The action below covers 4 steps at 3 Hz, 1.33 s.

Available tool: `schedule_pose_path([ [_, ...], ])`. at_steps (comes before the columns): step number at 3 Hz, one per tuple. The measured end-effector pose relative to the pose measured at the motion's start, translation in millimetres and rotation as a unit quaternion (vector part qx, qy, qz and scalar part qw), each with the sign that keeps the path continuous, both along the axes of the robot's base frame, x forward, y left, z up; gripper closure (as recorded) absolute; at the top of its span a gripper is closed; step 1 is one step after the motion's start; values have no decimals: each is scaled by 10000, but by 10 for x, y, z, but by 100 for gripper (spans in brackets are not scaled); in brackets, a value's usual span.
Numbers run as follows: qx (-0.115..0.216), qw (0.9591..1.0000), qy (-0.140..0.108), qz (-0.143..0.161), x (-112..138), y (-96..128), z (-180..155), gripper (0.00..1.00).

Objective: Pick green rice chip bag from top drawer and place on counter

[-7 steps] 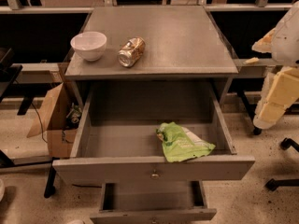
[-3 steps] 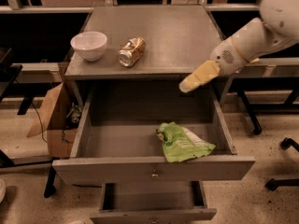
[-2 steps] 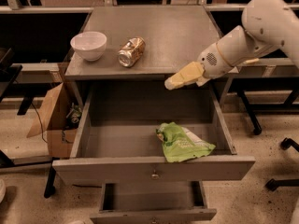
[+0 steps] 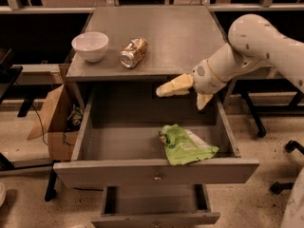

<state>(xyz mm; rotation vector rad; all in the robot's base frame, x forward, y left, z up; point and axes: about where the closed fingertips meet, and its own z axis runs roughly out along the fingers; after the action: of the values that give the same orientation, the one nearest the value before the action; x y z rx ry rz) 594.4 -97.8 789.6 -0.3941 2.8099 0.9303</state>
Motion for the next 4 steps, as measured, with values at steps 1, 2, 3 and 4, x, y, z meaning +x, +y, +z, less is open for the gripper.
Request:
schedule_pose_path([
  [1, 12, 9998, 153, -154, -11, 13, -20, 0],
  [2, 89, 9999, 76, 14, 8, 65, -15, 0],
  [3, -89, 9995, 170, 270, 77, 182, -318, 0],
  [4, -323, 9981, 436, 285, 60, 184, -712, 0],
])
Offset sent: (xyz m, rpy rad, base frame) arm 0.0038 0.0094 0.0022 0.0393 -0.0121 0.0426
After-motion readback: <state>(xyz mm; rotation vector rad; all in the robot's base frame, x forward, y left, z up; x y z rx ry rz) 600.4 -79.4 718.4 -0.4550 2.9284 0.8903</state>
